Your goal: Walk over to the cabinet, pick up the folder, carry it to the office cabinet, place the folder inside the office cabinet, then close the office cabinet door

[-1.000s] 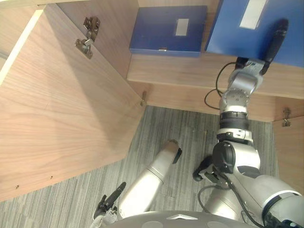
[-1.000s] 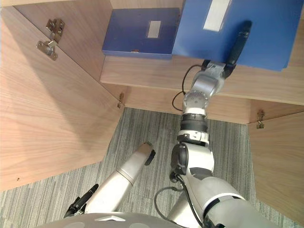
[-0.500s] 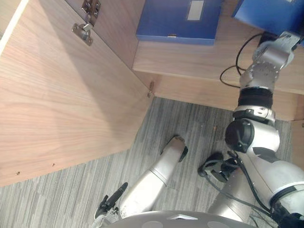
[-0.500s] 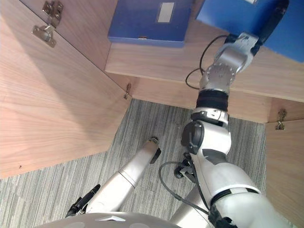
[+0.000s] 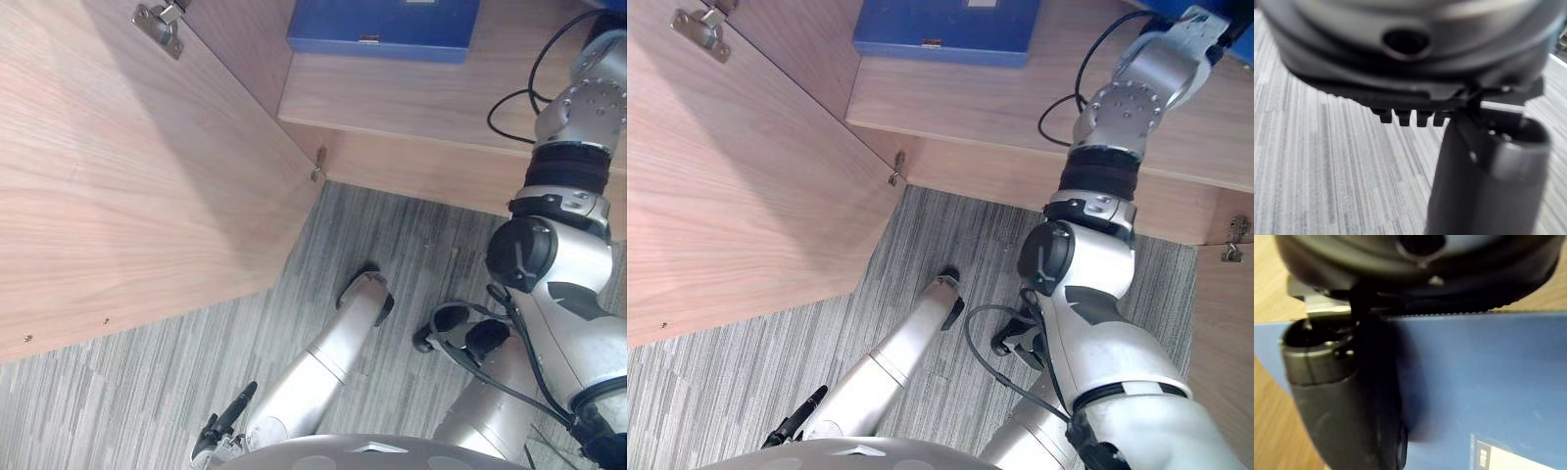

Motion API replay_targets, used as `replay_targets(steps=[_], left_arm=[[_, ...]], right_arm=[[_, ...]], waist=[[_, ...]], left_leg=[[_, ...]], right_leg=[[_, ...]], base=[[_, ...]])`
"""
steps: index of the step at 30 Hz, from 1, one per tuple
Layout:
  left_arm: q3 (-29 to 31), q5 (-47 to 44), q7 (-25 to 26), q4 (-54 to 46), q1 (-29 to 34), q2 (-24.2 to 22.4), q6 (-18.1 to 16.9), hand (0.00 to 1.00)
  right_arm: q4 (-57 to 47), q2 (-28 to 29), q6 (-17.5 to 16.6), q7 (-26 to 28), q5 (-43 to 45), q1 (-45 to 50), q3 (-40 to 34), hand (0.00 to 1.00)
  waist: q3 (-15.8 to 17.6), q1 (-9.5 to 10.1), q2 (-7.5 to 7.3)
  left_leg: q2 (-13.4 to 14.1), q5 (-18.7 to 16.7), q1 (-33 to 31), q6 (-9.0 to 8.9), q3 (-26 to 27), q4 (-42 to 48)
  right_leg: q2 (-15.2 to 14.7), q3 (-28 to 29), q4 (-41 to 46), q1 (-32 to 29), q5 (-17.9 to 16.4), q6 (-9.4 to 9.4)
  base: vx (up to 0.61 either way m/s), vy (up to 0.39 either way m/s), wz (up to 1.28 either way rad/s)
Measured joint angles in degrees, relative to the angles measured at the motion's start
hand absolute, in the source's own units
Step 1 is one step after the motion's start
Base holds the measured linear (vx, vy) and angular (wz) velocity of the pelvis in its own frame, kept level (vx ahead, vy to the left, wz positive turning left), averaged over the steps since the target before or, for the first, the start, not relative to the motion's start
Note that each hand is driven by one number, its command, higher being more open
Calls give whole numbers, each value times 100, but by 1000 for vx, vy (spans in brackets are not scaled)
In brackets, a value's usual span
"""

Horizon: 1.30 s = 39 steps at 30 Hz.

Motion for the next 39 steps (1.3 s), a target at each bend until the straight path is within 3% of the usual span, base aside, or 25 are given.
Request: replay_targets(steps=[5,6,13,15,21,27,31,33,39], left_arm=[[82,0,25,40,0,-7,-4,100],[136,0,29,43,0,-12,0,100],[486,2,81,42,-1,-46,-5,100],[513,0,93,42,-2,-50,-9,100],[636,-50,91,41,-11,-63,-2,100],[709,-55,91,35,-20,-61,-7,100],[772,-54,51,30,-43,-60,-7,100],[990,-58,-12,14,-108,-85,-27,100],[1105,-200,-163,-84,-218,-116,-34,100]], right_arm=[[125,-175,100,-7,9,-133,40,0],[154,-180,141,-7,8,-154,68,100],[607,-547,483,-8,-53,-238,490,100],[849,-606,662,16,-163,-385,650,100],[1145,-779,1056,482,-220,-444,1097,100],[1446,-803,1333,811,-262,-473,1193,100],[1737,-949,1965,1024,-1077,-475,1261,100],[1808,-981,2303,1312,-1779,-472,1423,100],[1860,-1057,2610,1976,-2285,-465,1495,100]], waist=[[23,-62,-13],[26,-99,-18],[69,-174,-86],[111,-285,-156],[205,-462,-218],[302,-607,-271],[345,-646,-272],[482,-768,-266],[547,-866,-324]], left_leg=[[-22,59,5,-23,6,-140],[-22,60,5,-23,6,-158],[-22,92,8,-32,7,-234],[-20,128,-15,-55,7,-289],[78,263,-13,-124,-22,-523],[179,310,77,-140,-70,-665],[313,323,133,-127,-75,-718],[360,330,258,-116,-71,-766],[533,450,321,-66,-20,-1074]], right_leg=[[-63,-2,-20,-20,2,4],[-65,-2,-26,-22,1,2],[-85,-9,-56,-37,0,1],[-89,-9,-76,-83,2,2],[-13,-77,-282,-103,71,95],[82,-182,-485,23,181,25],[230,-240,-688,126,296,31],[274,-271,-792,279,339,57],[457,-307,-1223,356,570,103]], base=[[-3,43,12],[-3,71,3],[-6,78,3],[-11,70,3],[-15,84,-3],[-19,87,-5],[-41,125,-19],[-36,112,-18],[-36,106,-15]])
